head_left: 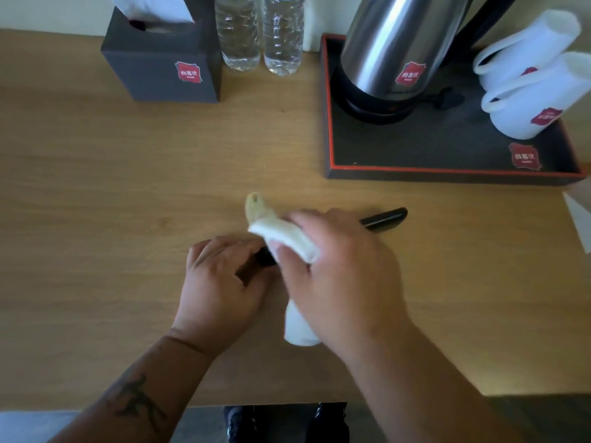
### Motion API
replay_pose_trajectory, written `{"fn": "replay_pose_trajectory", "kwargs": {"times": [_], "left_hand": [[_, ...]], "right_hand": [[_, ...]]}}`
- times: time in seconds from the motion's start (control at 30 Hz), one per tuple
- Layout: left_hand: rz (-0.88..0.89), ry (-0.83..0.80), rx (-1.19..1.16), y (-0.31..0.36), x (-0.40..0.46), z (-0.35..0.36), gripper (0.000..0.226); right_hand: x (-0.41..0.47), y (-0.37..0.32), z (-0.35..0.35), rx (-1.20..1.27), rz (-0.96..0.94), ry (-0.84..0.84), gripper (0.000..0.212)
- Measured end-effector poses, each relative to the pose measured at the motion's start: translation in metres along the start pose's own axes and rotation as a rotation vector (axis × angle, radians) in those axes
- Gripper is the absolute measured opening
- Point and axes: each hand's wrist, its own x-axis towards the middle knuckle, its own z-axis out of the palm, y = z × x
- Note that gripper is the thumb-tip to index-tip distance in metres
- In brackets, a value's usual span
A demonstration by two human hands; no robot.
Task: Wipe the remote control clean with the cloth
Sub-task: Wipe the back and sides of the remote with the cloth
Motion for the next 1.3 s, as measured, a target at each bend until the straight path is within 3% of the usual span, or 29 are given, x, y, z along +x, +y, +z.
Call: {"fn": "replay_pose_trajectory", "kwargs": {"times": [0.1, 0.17, 0.3, 0.47, 0.67, 0.8, 0.93, 1.07, 1.23, 1.3], "left_hand": [[-0.005, -0.009, 0.002, -0.002, -0.001, 0.0, 0.014], [-0.021, -0.017, -0.021, -0.002, -0.001, 0.0, 0.013], [-0.034, -0.041, -0.049, 0.002, -0.001, -0.004, 0.042], [-0.065, -0.086, -0.098, 0.001, -0.003, -0.006, 0.043], [-0.109, -0.145, -0.094, 0.002, -0.002, -0.011, 0.042], [-0.018, -0.218, -0.038, 0.015, 0.005, -0.013, 0.048], [0.108, -0.312, 0.153, 0.042, 0.025, 0.005, 0.05], [0.092, -0.317, 0.221, 0.045, 0.036, 0.01, 0.053], [0.023, -0.411, 0.224, 0.033, 0.047, 0.003, 0.078], [-0.01, -0.449, 0.178, 0.029, 0.05, 0.002, 0.077]], "right_hand": [[-0.005, -0.011, 0.029, -0.01, -0.077, -0.05, 0.029], [-0.001, 0.009, 0.03, 0.03, 0.012, -0.001, 0.028], [0.01, 0.055, 0.008, 0.105, 0.225, -0.014, 0.018], [0.019, 0.101, -0.024, 0.326, 0.489, 0.016, 0.007], [0.02, 0.131, -0.033, 0.566, 0.723, 0.086, 0.01], [0.019, 0.137, -0.03, 0.569, 0.724, 0.044, 0.009], [0.023, 0.141, -0.025, 0.414, 0.711, -0.021, 0.012], [0.02, 0.143, -0.019, 0.227, 0.647, -0.028, 0.013], [0.017, 0.146, -0.022, 0.219, 0.626, -0.035, 0.014], [0.015, 0.147, -0.023, 0.233, 0.623, -0.038, 0.014]]}}
